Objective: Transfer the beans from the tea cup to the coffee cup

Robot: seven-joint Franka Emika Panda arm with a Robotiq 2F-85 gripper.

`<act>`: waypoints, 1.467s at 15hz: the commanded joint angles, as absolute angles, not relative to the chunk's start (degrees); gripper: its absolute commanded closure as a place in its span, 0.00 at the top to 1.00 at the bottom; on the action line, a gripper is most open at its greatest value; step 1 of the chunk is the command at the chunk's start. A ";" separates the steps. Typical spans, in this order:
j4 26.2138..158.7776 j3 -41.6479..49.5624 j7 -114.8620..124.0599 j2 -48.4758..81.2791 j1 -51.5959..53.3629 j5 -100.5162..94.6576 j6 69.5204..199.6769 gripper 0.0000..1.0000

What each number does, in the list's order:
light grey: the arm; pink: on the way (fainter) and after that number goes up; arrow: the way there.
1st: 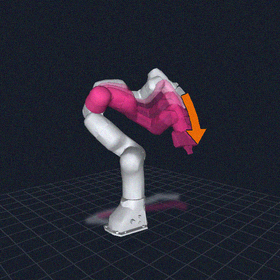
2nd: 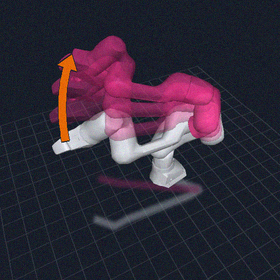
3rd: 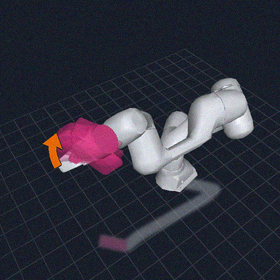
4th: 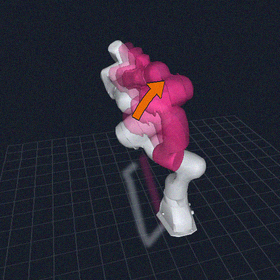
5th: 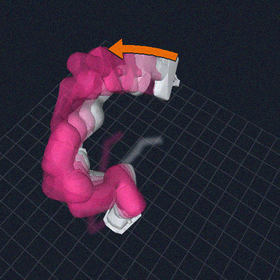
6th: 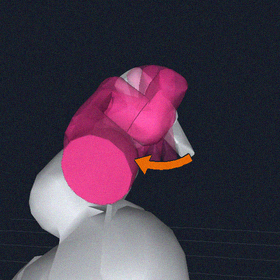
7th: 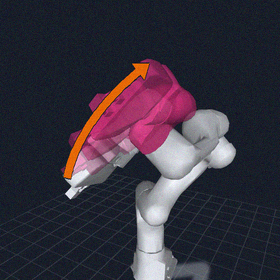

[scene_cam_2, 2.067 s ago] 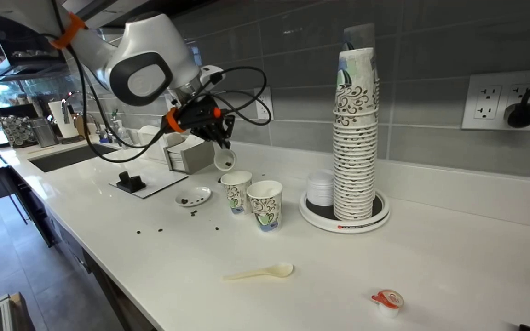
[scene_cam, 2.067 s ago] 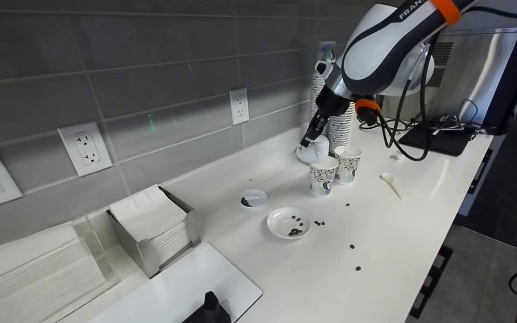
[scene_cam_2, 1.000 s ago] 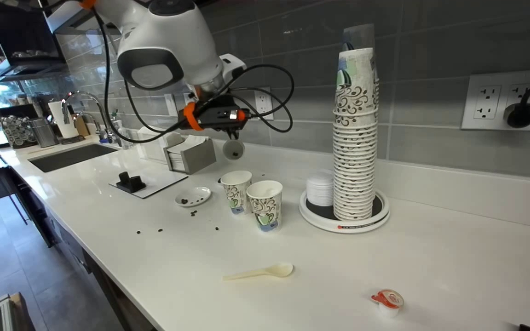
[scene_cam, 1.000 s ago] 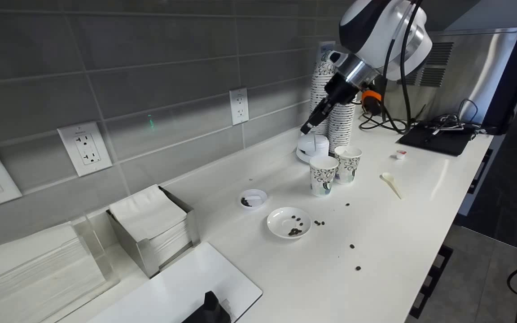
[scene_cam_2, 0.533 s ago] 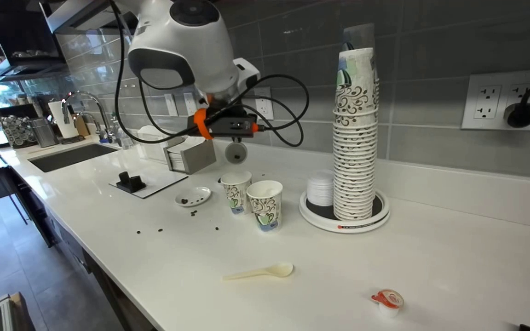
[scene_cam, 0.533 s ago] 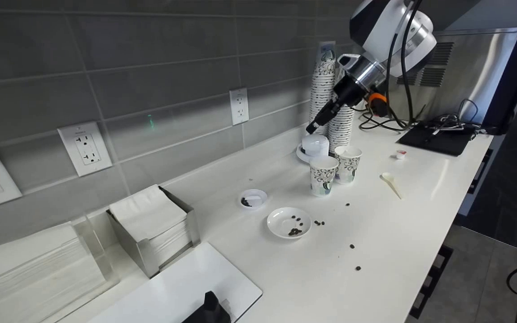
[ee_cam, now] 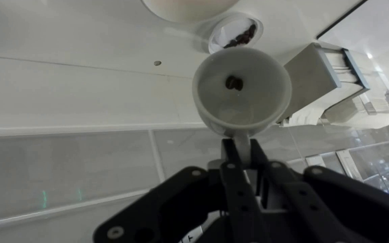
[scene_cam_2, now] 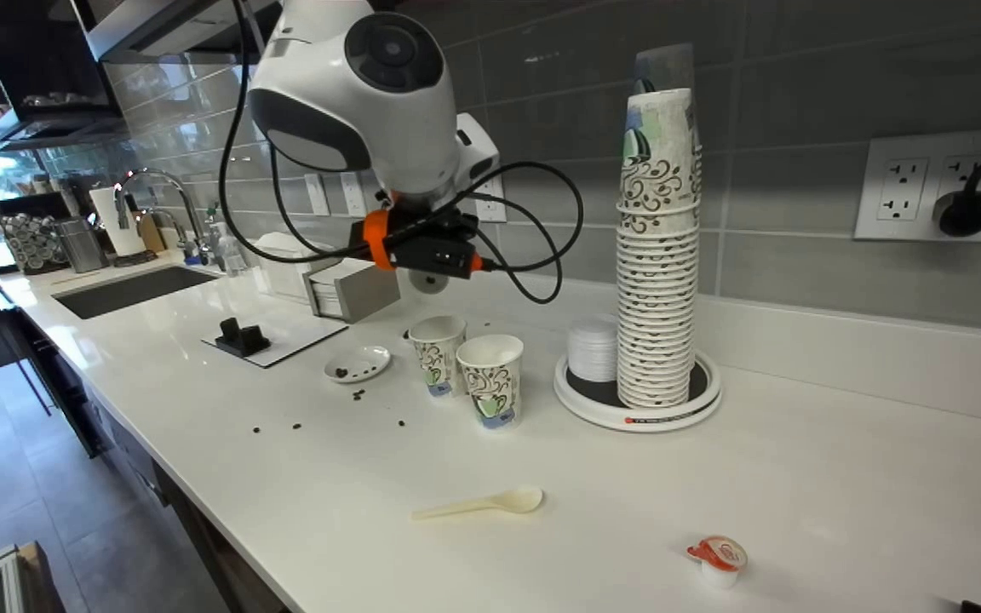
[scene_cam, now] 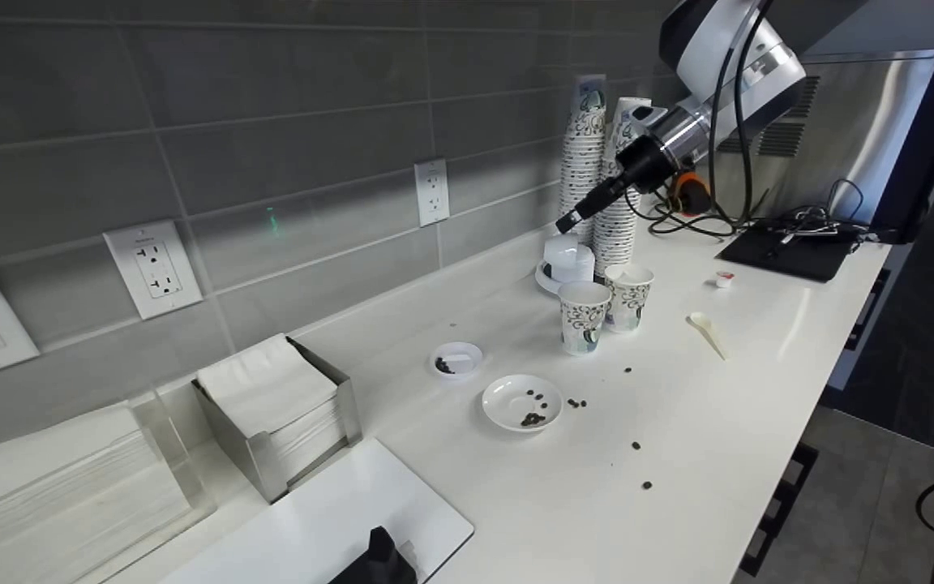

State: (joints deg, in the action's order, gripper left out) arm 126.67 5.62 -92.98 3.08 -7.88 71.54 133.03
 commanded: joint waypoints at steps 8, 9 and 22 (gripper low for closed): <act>125.08 8.76 -103.85 6.80 -9.90 89.72 124.65 0.03; 125.12 9.01 -104.64 6.96 -10.04 91.13 123.98 0.03; 125.66 12.61 -105.61 8.00 -12.81 92.10 111.62 0.03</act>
